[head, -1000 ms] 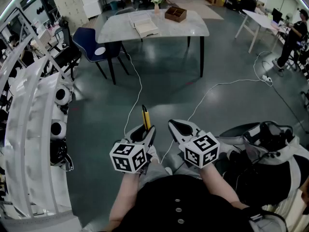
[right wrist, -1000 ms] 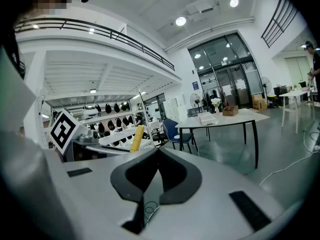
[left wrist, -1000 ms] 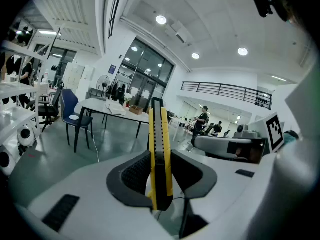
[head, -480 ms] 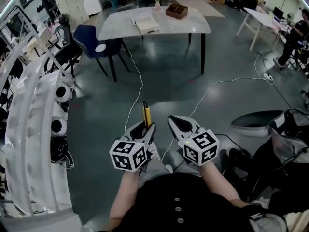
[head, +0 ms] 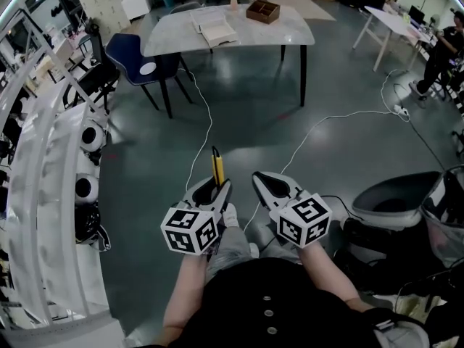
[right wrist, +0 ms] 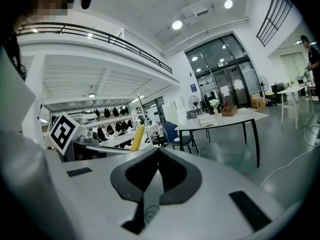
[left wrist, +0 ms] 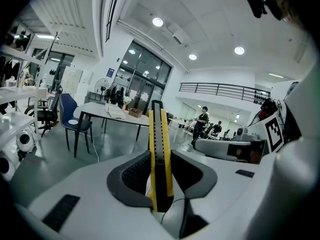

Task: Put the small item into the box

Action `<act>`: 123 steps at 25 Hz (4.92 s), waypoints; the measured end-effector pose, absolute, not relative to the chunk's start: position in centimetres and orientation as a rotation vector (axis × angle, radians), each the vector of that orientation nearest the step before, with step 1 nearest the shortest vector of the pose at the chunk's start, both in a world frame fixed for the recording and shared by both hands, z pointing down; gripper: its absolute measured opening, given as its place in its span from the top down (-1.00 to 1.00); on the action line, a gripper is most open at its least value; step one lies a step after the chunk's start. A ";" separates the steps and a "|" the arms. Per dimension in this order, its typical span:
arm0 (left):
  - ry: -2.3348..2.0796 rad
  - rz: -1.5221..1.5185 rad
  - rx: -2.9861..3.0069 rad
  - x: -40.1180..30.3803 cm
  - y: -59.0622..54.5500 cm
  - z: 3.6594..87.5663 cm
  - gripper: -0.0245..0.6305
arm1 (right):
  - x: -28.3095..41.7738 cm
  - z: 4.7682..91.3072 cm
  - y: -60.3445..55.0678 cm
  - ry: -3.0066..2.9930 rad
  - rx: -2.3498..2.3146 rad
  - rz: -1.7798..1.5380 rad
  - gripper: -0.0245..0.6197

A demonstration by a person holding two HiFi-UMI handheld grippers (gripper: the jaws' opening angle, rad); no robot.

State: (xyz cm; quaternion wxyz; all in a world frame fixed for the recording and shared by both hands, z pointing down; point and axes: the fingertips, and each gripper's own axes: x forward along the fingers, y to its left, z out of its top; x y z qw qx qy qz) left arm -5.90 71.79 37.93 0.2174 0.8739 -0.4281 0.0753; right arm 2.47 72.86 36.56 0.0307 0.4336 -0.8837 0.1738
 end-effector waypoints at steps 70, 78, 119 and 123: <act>-1.190 0.192 2.438 -11.9 20.3 38.0 0.50 | -1.5 36.1 18.8 -2.781 1.344 0.514 0.91; -1.189 0.199 2.431 -9.0 13.9 38.9 0.50 | 1.4 37.2 12.6 -2.770 1.335 0.545 0.91; -1.145 0.260 2.411 -10.6 -11.4 40.6 0.50 | 2.0 40.3 -10.9 -2.662 1.453 0.674 0.91; -1.116 0.268 2.433 -11.2 -15.3 40.0 0.50 | 1.1 39.7 -14.7 -2.656 1.470 0.665 0.91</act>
